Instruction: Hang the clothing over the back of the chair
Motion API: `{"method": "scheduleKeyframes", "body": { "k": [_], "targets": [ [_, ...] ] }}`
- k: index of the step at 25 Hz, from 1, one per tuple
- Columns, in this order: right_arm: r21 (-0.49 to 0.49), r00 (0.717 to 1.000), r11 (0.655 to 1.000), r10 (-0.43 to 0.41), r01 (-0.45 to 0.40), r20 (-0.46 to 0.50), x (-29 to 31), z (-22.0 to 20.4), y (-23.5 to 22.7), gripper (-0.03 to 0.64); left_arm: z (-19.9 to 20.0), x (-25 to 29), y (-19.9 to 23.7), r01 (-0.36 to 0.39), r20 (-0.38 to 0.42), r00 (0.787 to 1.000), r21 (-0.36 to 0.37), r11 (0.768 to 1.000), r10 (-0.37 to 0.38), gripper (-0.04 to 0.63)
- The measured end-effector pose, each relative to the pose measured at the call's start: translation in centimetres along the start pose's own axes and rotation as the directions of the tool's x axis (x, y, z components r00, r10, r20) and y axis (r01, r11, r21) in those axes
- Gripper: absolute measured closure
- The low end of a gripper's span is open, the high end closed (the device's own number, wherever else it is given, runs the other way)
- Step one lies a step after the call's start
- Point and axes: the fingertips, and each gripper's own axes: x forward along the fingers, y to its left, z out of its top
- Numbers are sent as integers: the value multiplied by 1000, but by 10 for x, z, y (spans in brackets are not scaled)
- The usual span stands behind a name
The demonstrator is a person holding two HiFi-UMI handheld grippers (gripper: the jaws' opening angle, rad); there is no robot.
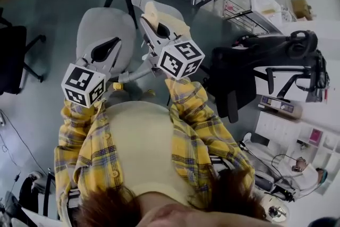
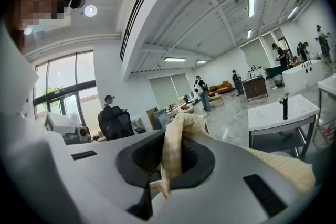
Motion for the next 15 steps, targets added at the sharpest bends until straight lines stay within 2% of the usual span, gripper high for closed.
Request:
{"method": "scheduleKeyframes", "body": {
  "k": [8,15],
  "targets": [
    [2,986,1000,-29,30,-161,37,-74,-2,592,-17,-3,31,-11,-43,999,-35,999,9,567],
    [-71,945,996,-68,48,-321,48,-126,-1,592,-37,5,37,10,-89,996,-65,998,-15,566]
  ]
}}
